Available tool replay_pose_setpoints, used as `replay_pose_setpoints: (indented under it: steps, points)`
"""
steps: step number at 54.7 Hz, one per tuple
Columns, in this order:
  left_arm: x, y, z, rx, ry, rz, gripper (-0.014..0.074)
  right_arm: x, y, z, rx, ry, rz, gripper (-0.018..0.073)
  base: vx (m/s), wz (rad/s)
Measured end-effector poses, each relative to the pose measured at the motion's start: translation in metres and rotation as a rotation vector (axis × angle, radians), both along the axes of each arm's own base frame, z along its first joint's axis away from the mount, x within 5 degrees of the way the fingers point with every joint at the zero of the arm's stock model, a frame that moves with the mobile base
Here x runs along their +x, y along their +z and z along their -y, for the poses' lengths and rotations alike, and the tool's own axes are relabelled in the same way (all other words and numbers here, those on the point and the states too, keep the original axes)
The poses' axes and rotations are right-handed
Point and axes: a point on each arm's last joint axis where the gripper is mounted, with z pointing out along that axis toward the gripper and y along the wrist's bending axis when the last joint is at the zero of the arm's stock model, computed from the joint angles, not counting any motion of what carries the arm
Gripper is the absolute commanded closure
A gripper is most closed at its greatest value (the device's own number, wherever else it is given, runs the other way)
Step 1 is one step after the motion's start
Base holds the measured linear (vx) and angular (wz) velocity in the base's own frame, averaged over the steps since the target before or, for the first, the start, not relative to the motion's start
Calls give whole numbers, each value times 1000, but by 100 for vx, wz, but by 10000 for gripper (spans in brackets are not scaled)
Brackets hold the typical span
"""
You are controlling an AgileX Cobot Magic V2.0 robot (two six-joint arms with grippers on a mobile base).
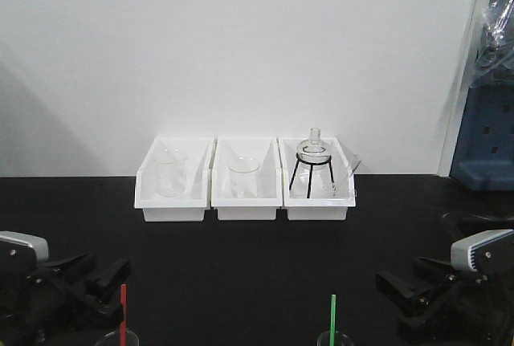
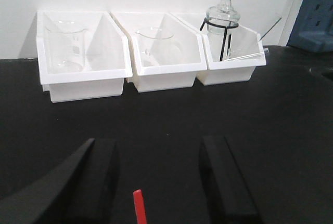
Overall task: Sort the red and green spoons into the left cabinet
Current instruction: 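Lower left gripper to red spoon and right gripper to green spoon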
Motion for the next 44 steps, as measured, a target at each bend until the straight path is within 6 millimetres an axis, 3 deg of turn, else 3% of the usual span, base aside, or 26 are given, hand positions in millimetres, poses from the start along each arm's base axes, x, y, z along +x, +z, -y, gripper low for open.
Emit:
replay_pose_setpoints:
  steps: [17, 28, 44]
  points:
    - [26, -31, 7, 42, -24, -87, 118, 0, 0, 0, -3, 1, 2, 92, 0, 0]
    - [31, -52, 8, 55, -24, -153, 119, 0, 0, 0, -3, 1, 2, 92, 0, 0]
    - [32, -58, 8, 57, -25, -168, 156, 4, -10, -1, 1, 8, -30, 92, 0, 0]
